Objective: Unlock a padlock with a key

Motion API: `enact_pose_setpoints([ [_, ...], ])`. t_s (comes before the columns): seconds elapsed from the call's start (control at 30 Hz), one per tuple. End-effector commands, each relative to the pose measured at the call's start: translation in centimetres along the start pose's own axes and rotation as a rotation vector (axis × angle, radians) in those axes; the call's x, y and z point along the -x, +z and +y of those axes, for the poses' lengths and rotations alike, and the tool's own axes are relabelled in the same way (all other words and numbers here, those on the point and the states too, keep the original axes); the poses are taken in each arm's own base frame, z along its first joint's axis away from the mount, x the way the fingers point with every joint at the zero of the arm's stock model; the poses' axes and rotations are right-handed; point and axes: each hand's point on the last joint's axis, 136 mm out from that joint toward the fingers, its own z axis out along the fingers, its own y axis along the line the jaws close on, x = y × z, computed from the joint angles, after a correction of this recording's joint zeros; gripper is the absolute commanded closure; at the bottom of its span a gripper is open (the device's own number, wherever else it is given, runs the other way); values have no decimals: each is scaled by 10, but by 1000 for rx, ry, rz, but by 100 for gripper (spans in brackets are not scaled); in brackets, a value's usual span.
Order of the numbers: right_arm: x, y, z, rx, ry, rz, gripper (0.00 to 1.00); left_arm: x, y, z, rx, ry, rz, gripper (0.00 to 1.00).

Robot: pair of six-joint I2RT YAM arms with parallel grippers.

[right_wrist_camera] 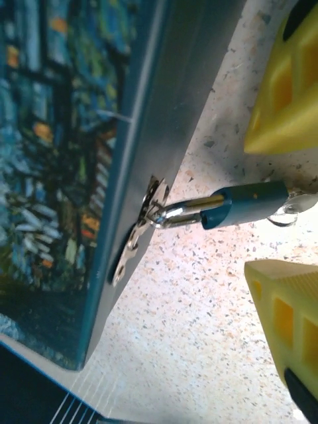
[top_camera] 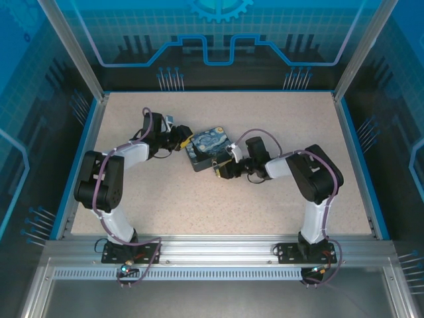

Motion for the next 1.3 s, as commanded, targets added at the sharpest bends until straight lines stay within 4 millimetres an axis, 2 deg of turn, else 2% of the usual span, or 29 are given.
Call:
enact_pose_setpoints([
  [0.0, -7, -9, -7, -39, 38, 2, 49, -2, 5, 33, 83, -45, 5, 56],
  [0.07, -3, -16, -9, -74, 26, -21, 46, -2, 5, 32, 81, -44, 5, 56],
  [0.23, 5, -27, -4, -202, -47, -10, 45, -2, 4, 30, 76, -42, 6, 56],
  [0.3, 11, -28, -2, -308, -89, -9, 44, -1, 4, 28, 72, -40, 4, 55],
  [0.33, 8, -28, -1, -353, -102, 16, 44, -2, 3, 28, 72, -40, 4, 55],
  [0.47, 13, -27, 9, -662, -251, 70, 39, -1, 4, 26, 65, -40, 5, 55],
  [0.57, 16, -22, 14, -761, -282, 96, 39, -1, 6, 25, 56, -43, 10, 56],
  [0.83, 4, -5, 14, -910, -298, 186, 44, 0, 7, 22, 46, -38, 14, 56],
  [1.03, -4, 6, 8, -930, -292, 219, 46, -2, 7, 22, 47, -39, 16, 56],
  [1.27, -5, 13, 6, -971, -337, 239, 53, -4, 7, 25, 50, -42, 18, 56],
])
